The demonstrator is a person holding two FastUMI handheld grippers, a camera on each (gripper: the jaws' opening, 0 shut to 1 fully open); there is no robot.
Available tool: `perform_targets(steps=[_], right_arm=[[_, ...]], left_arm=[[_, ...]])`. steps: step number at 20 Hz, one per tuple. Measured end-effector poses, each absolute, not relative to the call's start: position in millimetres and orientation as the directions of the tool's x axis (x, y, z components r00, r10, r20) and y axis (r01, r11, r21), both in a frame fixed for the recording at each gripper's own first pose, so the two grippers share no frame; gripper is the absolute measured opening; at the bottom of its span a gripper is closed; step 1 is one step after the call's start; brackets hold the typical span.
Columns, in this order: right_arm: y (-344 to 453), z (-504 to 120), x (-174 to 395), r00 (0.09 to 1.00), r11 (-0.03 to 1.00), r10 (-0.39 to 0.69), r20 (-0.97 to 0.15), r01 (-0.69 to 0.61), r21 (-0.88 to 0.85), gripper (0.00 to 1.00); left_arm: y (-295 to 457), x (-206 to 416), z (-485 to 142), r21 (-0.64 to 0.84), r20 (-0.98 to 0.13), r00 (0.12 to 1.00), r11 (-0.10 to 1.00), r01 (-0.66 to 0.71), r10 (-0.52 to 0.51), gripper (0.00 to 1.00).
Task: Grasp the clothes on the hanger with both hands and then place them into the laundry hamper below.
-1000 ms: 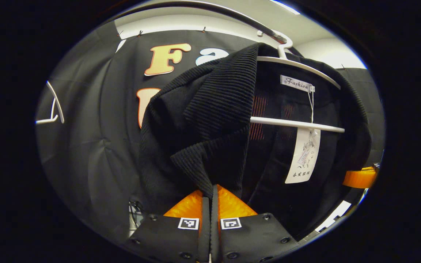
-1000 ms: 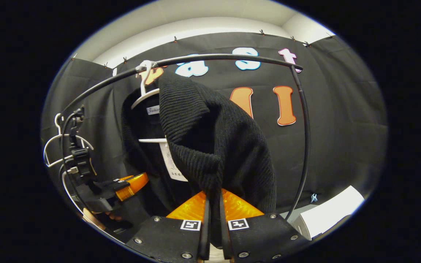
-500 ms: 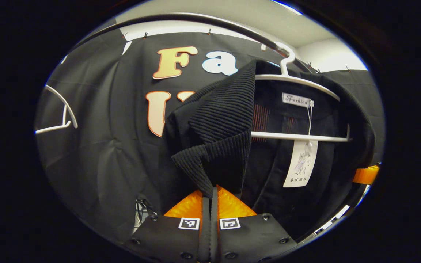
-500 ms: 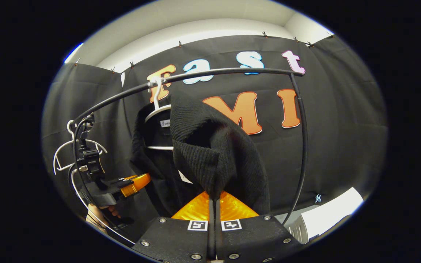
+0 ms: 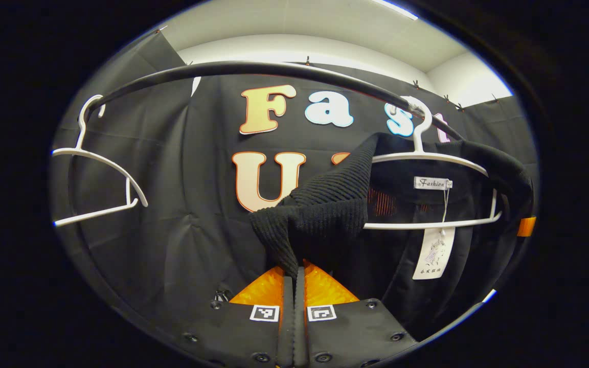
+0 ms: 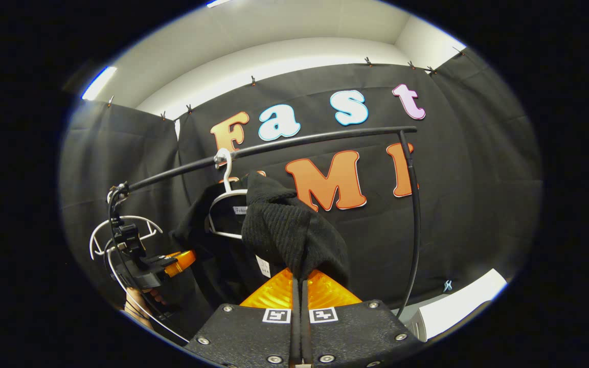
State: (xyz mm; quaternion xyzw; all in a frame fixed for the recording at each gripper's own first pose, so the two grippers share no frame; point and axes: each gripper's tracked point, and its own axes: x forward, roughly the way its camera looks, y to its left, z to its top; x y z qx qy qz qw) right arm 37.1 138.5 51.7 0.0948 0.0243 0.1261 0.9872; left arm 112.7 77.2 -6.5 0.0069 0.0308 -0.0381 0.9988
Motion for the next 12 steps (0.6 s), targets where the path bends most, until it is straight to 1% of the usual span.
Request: perform_targets(steps=[1, 2, 3, 8, 9, 10, 11, 12], right_arm=[[131.1, 58.1, 36.1, 0.970, 0.953, 0.244, -0.013, -0.237, 0.186, 0.00], [124.6, 66.6, 34.6, 0.971, 0.955, 0.238, 0.000, -0.234, 0.185, 0.07], [118.8, 74.9, 33.7, 0.972, 0.952, 0.236, 0.012, -0.234, 0.199, 0.00], [80.2, 104.7, 44.7, 0.983, 0.966, 0.175, 0.062, -0.183, 0.184, 0.00], [73.1, 109.1, 49.6, 0.984, 0.969, 0.162, 0.071, -0.172, 0.176, 0.07], [64.0, 111.6, 55.6, 0.986, 0.973, 0.145, 0.076, -0.157, 0.170, 0.00], [55.7, 113.9, 62.1, 0.988, 0.975, 0.132, 0.082, -0.145, 0.170, 0.00], [49.5, 115.1, 68.3, 0.989, 0.975, 0.124, 0.085, -0.138, 0.172, 0.00]], left_arm=[[81.0, 114.1, -5.6, 0.019, -0.062, 0.996, 0.998, 0.067, -0.065, 0.06], [83.0, 115.3, -2.9, 0.027, -0.063, 0.997, 0.998, 0.057, -0.055, 0.06], [88.2, 112.3, 2.6, 0.030, -0.056, 0.997, 0.998, 0.051, -0.049, 0.06], [108.6, 113.7, 28.5, 0.024, -0.014, 1.000, 1.000, 0.005, -0.004, 0.06], [114.0, 113.6, 34.7, 0.023, -0.005, 1.000, 1.000, -0.006, 0.006, 0.06], [115.7, 112.7, 39.4, 0.023, 0.001, 1.000, 1.000, -0.013, 0.013, 0.09], [117.0, 114.1, 42.3, 0.022, 0.005, 1.000, 1.000, -0.019, 0.019, 0.09], [118.7, 114.9, 45.8, 0.025, 0.010, 1.000, 0.999, -0.026, 0.025, 0.06]])
